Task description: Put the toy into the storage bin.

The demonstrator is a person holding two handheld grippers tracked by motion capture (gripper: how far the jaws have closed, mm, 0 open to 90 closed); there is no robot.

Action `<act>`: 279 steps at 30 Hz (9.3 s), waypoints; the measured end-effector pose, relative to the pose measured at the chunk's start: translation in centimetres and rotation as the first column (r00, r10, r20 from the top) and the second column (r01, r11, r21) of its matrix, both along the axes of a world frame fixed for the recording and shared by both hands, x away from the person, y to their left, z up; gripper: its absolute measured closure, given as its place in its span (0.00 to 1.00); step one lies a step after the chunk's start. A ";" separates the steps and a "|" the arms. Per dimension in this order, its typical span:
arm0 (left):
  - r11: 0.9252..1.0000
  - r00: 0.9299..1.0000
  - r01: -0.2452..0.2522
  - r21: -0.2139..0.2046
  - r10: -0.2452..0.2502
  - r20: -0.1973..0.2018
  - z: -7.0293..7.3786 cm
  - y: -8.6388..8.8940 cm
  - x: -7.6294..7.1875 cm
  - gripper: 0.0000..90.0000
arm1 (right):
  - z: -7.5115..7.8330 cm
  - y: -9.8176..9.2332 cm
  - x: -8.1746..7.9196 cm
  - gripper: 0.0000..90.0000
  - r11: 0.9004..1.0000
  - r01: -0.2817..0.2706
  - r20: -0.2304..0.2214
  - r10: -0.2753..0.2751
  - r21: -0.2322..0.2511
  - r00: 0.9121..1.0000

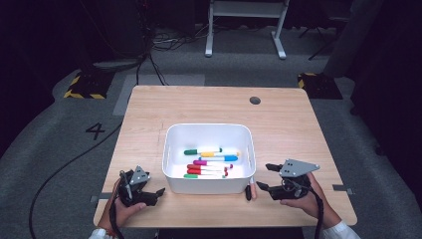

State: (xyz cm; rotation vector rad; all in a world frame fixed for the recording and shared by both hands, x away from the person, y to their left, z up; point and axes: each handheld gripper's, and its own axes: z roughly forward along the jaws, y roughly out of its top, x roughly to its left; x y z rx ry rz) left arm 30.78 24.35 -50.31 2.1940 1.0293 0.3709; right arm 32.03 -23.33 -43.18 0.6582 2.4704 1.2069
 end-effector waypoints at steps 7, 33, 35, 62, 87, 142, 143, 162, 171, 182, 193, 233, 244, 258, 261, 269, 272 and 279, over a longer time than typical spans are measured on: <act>1.000 1.000 0.000 0.000 0.000 -0.001 0.0 0.0 0.0 0.17 | -3.0 1.0 -0.1 0.34 1.000 -0.007 -0.048 0.005 -0.027 0.999; 1.000 1.000 0.002 0.002 -0.002 0.004 0.0 0.0 0.0 0.17 | -6.1 -2.6 2.0 0.59 0.980 0.173 -0.125 -0.185 -0.100 0.975; 1.000 1.000 0.002 0.002 -0.002 0.004 0.0 0.0 0.0 0.17 | -6.1 -3.2 2.0 0.68 0.976 0.198 -0.127 -0.209 -0.094 0.970; 1.000 1.000 0.001 -0.001 -0.001 -0.001 0.0 0.0 0.0 0.17 | -2.9 -6.7 2.7 0.84 0.976 0.217 -0.047 -0.216 0.005 0.975; 1.000 1.000 0.000 0.000 0.000 0.000 0.0 0.0 0.0 0.17 | 7.0 -3.6 3.0 0.84 0.995 0.045 0.119 -0.055 0.084 0.991; 1.000 1.000 0.001 -0.001 -0.001 0.000 0.0 0.0 0.0 0.17 | 6.0 13.0 5.1 0.84 0.891 -0.414 -0.155 0.389 -0.188 0.908; 1.000 1.000 0.001 0.000 -0.001 0.000 0.0 0.0 0.0 0.17 | 6.0 13.0 5.1 0.84 0.889 -0.419 -0.159 0.394 -0.184 0.905; 1.000 1.000 0.001 0.000 -0.001 0.000 0.0 0.0 0.0 0.17 | 8.2 10.1 4.8 0.35 0.970 -0.227 0.042 0.231 -0.093 0.972; 1.000 1.000 0.001 -0.001 -0.001 0.001 0.0 0.0 0.0 0.17 | 9.9 5.9 3.9 0.31 0.990 -0.140 0.119 0.143 -0.031 0.983; 1.000 1.000 0.000 -0.001 0.000 0.000 0.0 0.0 0.0 0.17 | 7.6 -0.7 2.4 0.27 0.999 -0.009 0.147 0.004 0.033 0.989; 1.000 1.000 0.002 0.002 -0.002 0.004 0.0 0.0 0.0 0.17 | 2.1 -1.7 1.7 0.27 0.999 0.032 0.051 -0.032 0.012 0.998; 1.000 1.000 0.003 0.002 -0.003 0.003 0.0 0.0 0.0 0.17 | -6.2 0.1 2.5 0.63 0.985 0.156 -0.132 -0.165 -0.081 0.977; 1.000 1.000 0.007 -0.003 -0.007 -0.003 0.0 0.0 0.1 0.17 | -6.1 -2.9 4.5 0.83 0.976 0.200 -0.118 -0.210 -0.088 0.971; 1.000 1.000 0.006 -0.001 -0.006 -0.004 0.0 0.0 0.1 0.17 | -3.7 -5.6 4.2 0.84 0.977 0.212 -0.056 -0.212 -0.013 0.976; 1.000 1.000 0.004 -0.005 -0.004 -0.004 0.0 -0.1 0.1 0.17 | -2.9 -5.9 4.0 0.84 0.979 0.204 -0.038 -0.204 0.011 0.978; 1.000 1.000 -0.002 0.002 0.002 0.002 0.0 -0.1 0.0 0.17 | 2.2 -5.7 3.2 0.83 0.979 0.170 0.062 -0.178 0.114 0.982; 1.000 1.000 -0.002 0.001 0.002 0.002 0.0 0.0 0.0 0.17 | 4.0 -5.1 3.2 0.84 0.982 0.140 0.096 -0.153 0.125 0.984; 1.000 1.000 0.003 -0.003 -0.003 -0.003 0.0 0.0 0.1 0.17 | 7.8 -2.8 3.6 0.83 0.992 0.054 0.116 -0.068 0.112 0.991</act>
